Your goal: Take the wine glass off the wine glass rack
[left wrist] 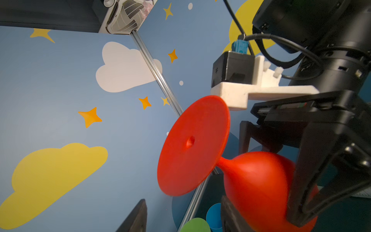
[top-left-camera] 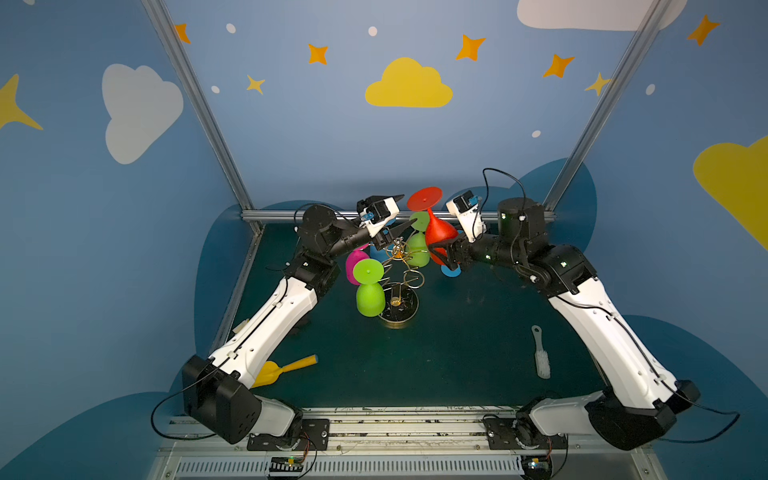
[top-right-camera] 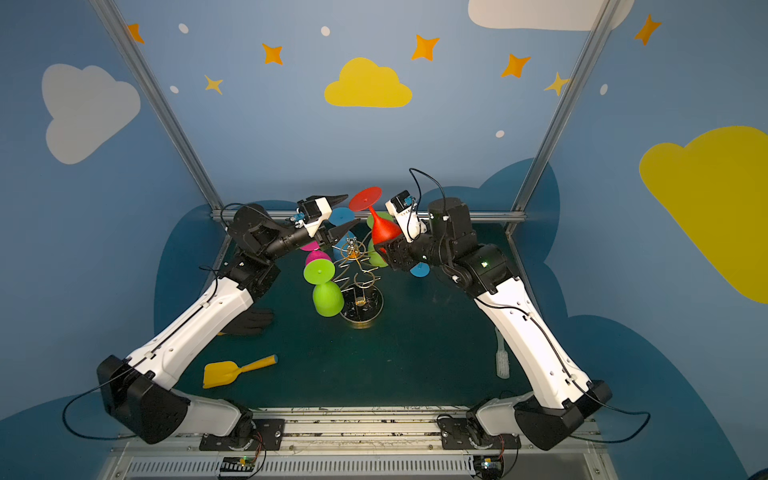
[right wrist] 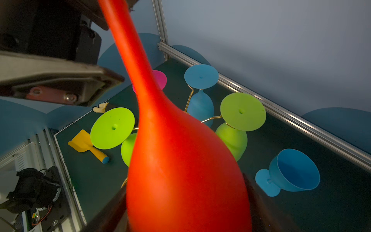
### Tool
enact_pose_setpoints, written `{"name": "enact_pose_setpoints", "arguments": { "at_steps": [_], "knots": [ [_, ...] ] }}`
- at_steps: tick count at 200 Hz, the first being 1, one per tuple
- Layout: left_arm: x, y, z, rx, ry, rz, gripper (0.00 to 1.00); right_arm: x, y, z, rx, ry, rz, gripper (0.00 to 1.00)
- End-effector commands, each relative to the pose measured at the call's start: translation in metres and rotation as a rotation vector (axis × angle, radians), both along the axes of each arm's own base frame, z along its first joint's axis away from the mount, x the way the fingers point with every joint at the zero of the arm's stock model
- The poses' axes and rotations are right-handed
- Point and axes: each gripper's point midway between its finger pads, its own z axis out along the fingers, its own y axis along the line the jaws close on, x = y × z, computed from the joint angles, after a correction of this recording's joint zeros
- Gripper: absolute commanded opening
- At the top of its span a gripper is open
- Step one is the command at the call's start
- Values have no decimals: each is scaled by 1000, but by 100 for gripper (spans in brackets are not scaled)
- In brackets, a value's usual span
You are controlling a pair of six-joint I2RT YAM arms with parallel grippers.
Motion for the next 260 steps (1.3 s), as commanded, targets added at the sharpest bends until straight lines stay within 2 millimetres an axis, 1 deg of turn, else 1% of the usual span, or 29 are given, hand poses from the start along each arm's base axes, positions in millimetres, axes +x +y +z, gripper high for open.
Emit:
{"name": "enact_pose_setpoints", "arguments": {
  "at_steps": [1, 34, 86, 124, 167, 189, 197, 224, 235, 245, 252, 260],
  "knots": [
    [-8, -1, 19, -13, -66, -15, 55, -4, 4, 8, 2, -2, 23, 3],
    [-10, 0, 21, -9, -79, -8, 50, -4, 7, 2, -20, 21, 27, 2],
    [-12, 2, 23, -4, -95, -4, 46, -2, 12, -6, -43, 52, 33, 1],
    [-12, 1, 20, 5, -91, -7, 40, -5, 15, -4, -37, 52, 43, 1],
    [-11, 0, 16, 12, -84, -7, 32, -6, 20, -4, -27, 65, 62, 1],
    [-10, 0, 17, 8, -88, 0, 21, -6, 22, -4, -24, 70, 66, 1],
    [-10, 1, 17, 6, -90, 3, 18, -6, 23, -5, -25, 72, 72, 1],
    [-10, 3, 19, -4, -105, 17, 17, -6, 25, -5, -23, 74, 75, 2],
    [-9, 3, 18, -3, -101, 20, 17, -6, 26, -4, -20, 73, 81, 5],
    [-8, 4, 17, -1, -103, 31, 16, -8, 27, -1, -8, 74, 89, 10],
    [-6, 5, 17, -2, -104, 42, 15, -10, 28, 3, 7, 72, 97, 17],
    [-4, 6, 16, -3, -100, 57, 12, -13, 29, 8, 27, 62, 105, 27]
  ]
}}
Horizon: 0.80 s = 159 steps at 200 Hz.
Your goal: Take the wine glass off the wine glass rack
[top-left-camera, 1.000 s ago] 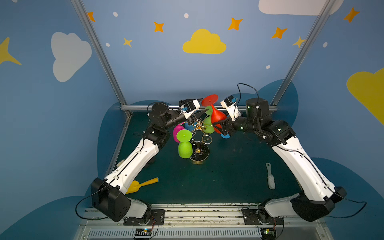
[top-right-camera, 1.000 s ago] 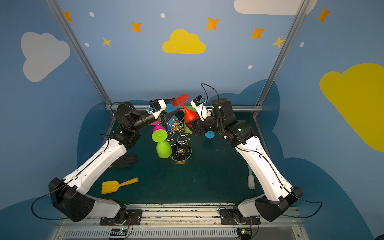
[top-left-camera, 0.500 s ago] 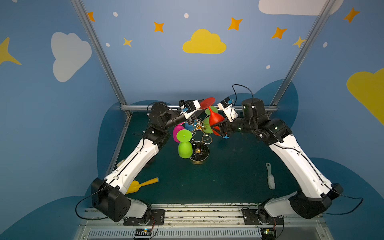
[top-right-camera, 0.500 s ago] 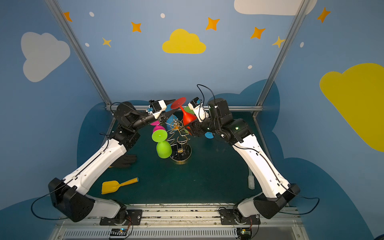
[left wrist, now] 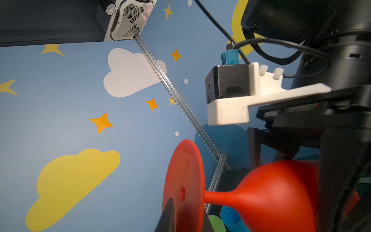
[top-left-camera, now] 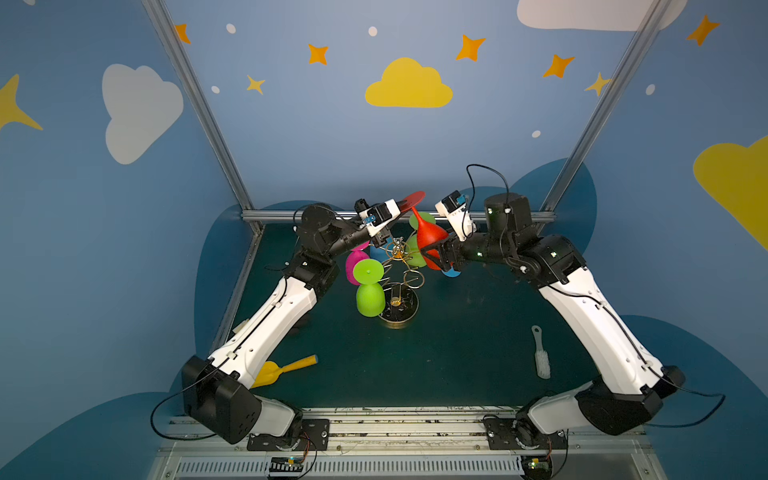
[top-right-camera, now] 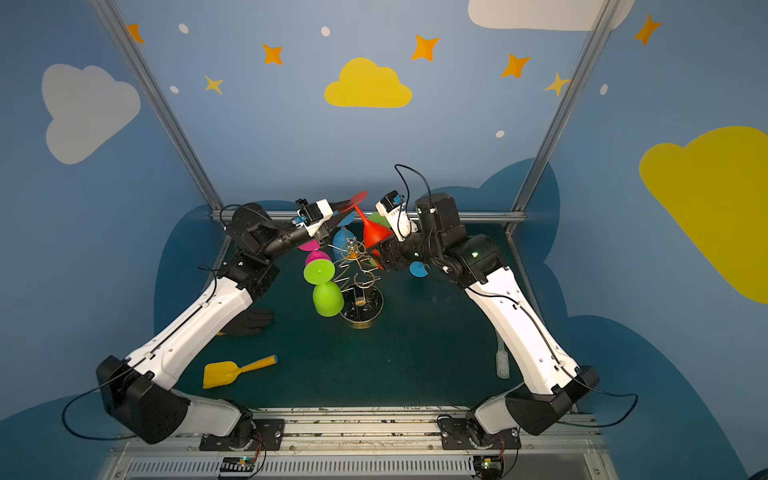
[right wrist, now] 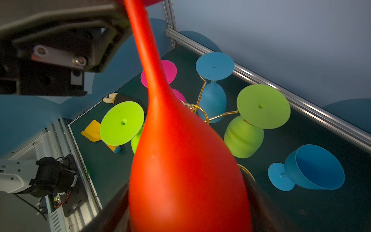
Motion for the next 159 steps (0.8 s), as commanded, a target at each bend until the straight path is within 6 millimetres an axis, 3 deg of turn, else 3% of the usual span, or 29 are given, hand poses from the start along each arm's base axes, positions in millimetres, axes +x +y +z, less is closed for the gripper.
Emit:
{"name": "enact_pose_setpoints", "arguments": {
  "at_steps": [1, 18, 39, 97, 134, 159],
  "knots": [
    [-9, 3, 14, -35, -25, 5, 12, -9, 11, 16, 57, -26, 62, 29],
    [-4, 5, 10, -46, -1, 29, 6, -11, 10, 28, 101, -63, 57, 55],
    [2, 9, 5, -72, 41, 62, 3, -12, 5, 39, 141, -105, 41, 71],
    [22, 25, -12, -188, 236, 148, 3, -29, -10, 76, 302, -256, 51, 81],
    [32, 40, -17, -308, 386, 150, 3, -48, -33, 105, 440, -382, 51, 83],
    [33, 50, -18, -383, 443, 125, 3, -60, -50, 114, 495, -444, 35, 83]
  ]
}}
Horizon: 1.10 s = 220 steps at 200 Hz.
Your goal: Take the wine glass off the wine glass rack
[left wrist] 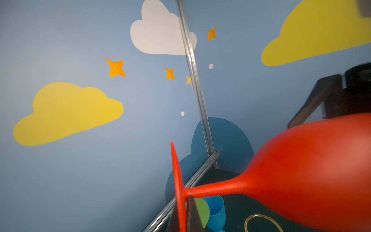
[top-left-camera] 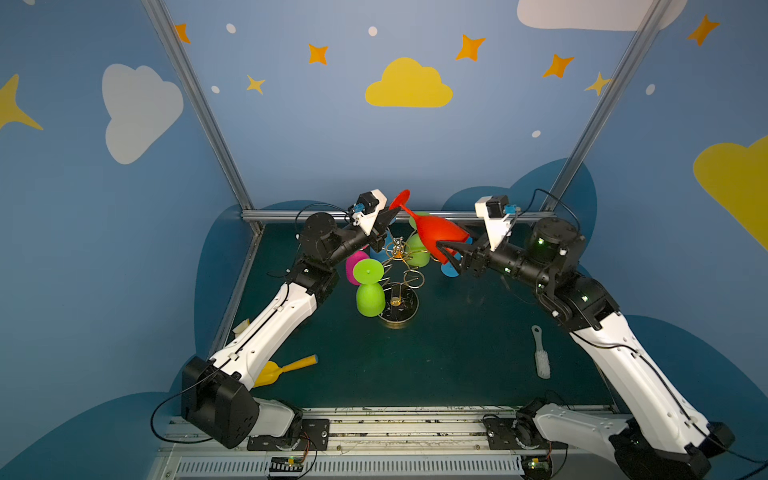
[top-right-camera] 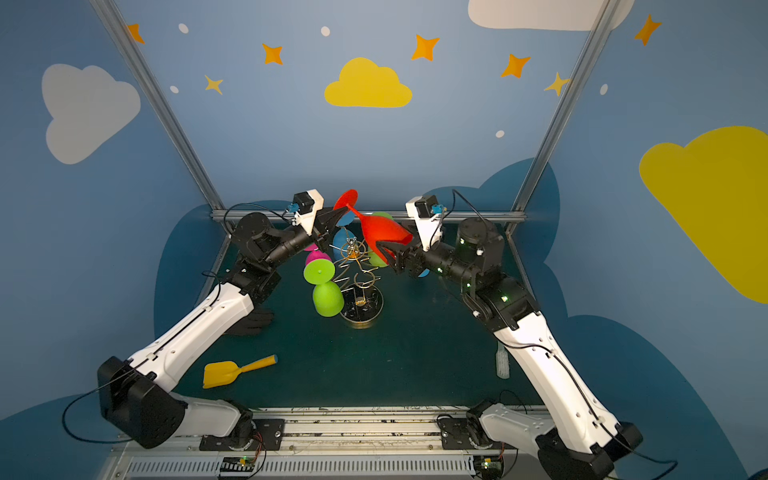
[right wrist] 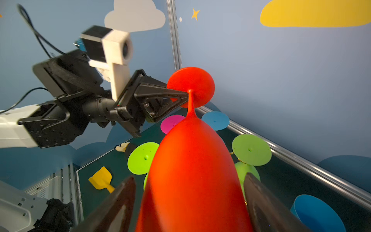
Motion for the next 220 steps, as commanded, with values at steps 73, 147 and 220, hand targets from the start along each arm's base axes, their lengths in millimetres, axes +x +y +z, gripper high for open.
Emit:
{"name": "enact_pose_setpoints", "arguments": {
  "at_steps": [73, 147, 220],
  "knots": [
    [-7, 27, 12, -233, 113, -52, 3, -15, -42, 16, 113, -90, -125, 79],
    [-16, 23, 7, -232, 123, -106, 3, 15, -19, 7, 88, 24, -83, 62],
    [-12, 20, -1, -232, 146, -117, 3, 30, 6, 9, 114, 87, 8, 40]
  ]
}}
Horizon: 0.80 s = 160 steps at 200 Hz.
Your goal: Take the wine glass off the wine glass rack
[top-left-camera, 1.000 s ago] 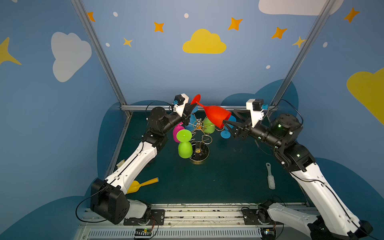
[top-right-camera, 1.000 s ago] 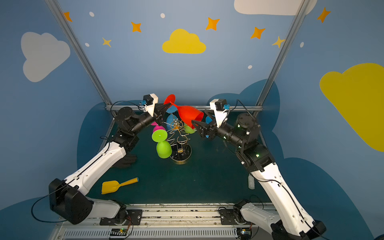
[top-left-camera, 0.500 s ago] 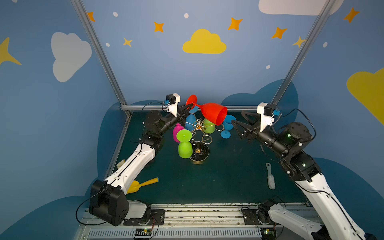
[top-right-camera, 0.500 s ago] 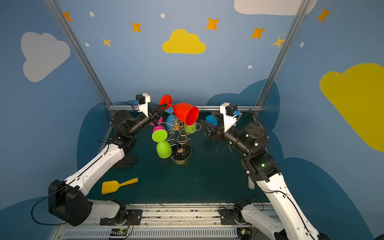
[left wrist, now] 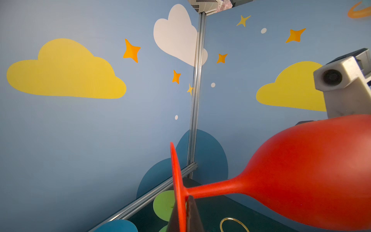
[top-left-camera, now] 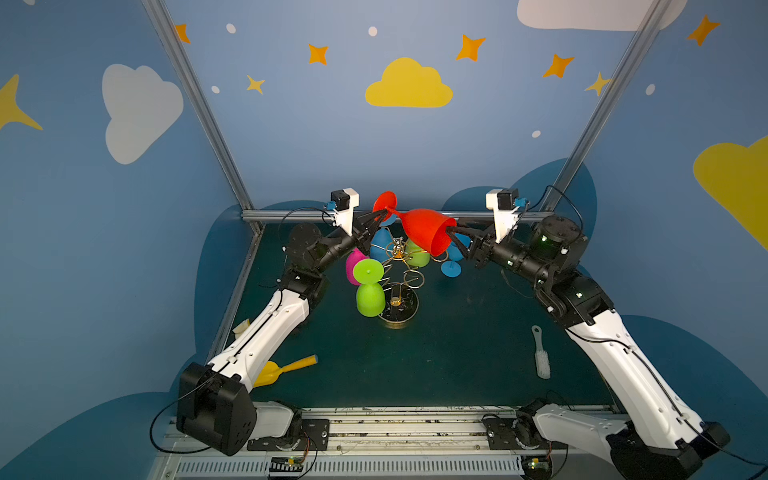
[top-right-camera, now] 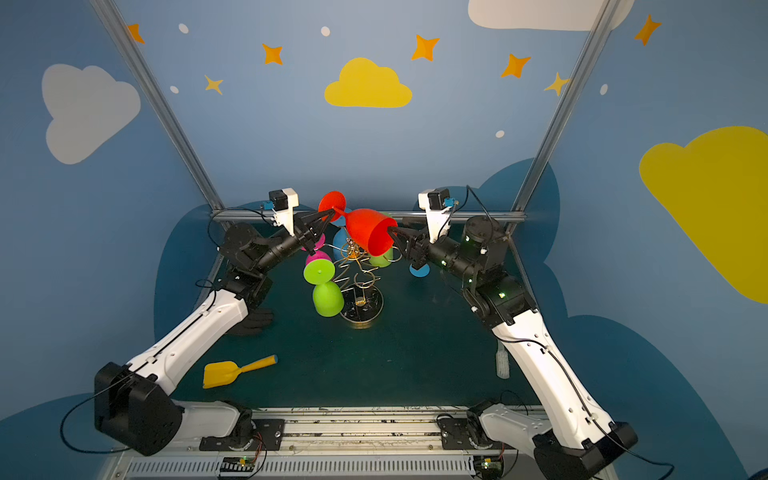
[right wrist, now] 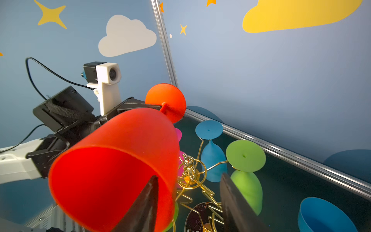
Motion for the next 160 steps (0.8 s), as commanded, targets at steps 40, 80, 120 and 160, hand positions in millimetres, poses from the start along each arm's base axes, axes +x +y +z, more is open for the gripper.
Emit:
{"name": "enact_pose_setpoints", "arguments": {
  "at_steps": [40, 80, 120, 160],
  "knots": [
    [0, 1, 4, -13, -22, 1, 3, 8, 15, 9, 50, 51, 55, 14],
    [3, 2, 3, -9, -23, 17, 4, 12, 17, 10, 61, 65, 53, 0],
    [4, 9, 0, 22, -2, 63, 39, 18, -1, 12, 68, 38, -55, 0],
    [8, 35, 0, 29, 47, 213, 80, 21, -33, 16, 73, 5, -184, 0]
  ]
}}
